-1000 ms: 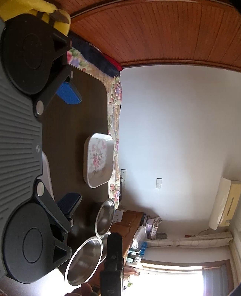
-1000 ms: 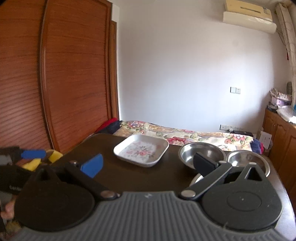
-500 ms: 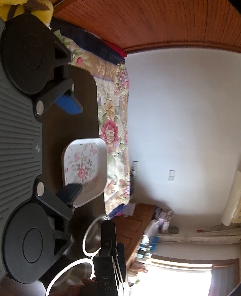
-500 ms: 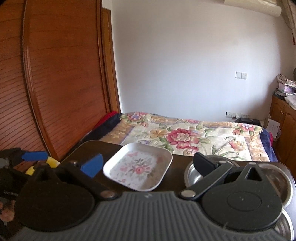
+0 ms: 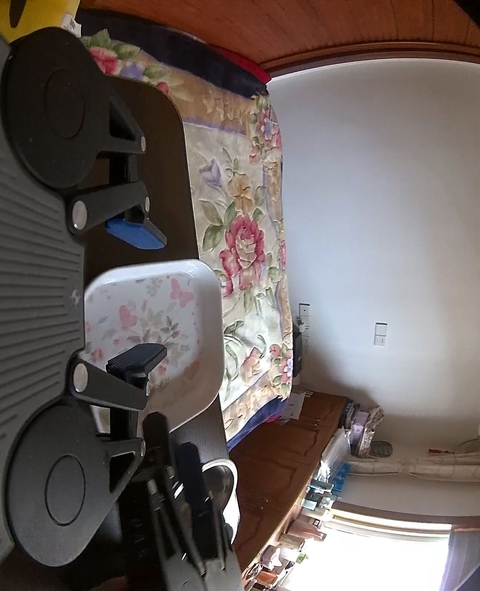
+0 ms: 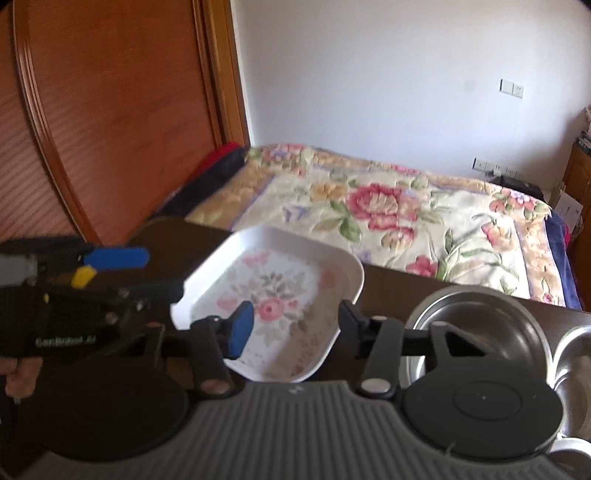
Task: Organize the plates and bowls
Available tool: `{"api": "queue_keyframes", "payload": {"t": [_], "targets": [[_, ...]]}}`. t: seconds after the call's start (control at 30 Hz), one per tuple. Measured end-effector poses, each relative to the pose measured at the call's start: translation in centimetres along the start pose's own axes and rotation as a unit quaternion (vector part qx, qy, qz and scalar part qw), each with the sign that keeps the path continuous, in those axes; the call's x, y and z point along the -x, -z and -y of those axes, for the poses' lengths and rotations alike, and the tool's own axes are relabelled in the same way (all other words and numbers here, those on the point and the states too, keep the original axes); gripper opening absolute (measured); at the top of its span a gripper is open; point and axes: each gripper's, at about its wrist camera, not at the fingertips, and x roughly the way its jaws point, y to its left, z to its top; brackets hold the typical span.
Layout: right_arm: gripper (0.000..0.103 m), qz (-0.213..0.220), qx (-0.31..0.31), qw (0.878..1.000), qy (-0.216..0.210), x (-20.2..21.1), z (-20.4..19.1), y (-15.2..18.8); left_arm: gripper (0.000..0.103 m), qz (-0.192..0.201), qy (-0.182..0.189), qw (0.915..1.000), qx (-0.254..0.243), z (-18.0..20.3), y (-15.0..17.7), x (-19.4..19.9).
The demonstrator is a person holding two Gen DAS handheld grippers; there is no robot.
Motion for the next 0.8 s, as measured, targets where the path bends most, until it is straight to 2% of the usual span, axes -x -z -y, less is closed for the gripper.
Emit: {"api": "queue_keyframes", "payload": {"t": [0.2,0.3,0.37,0.63,0.8], "targets": [[0.051,-0.022,-0.002,1.000,0.002,-1.1,0.4,-0.1,0.083,-0.012,-0.003,0.9999,0.006,-0.8,0.0,-1.9],[0.051,-0.030,-0.003,1.000,0.007,-1.4,0.6,-0.1,0.079,-0.019,0.000,0.9997,0.016,-1.1,0.2,-2.6],[0.051,-0.035,0.000,0.999,0.011,-1.7,0.6,-0.1,0.072,-0.027,0.005,0.9994,0.019,-1.2,0.4,-3.0],[0.051,-0.052,0.007,0.999,0.008,-2.5,0.5,0.3,0.065,-0.034,0.003,0.9992,0.023,-1.5,0.8,-3.6],[0.040,-0.057,0.004,0.998,0.004,-2.8,0.8,0.4,0.054,-0.035,0.006,0.9988,0.032,-1.6,1.2,-3.6]]}}
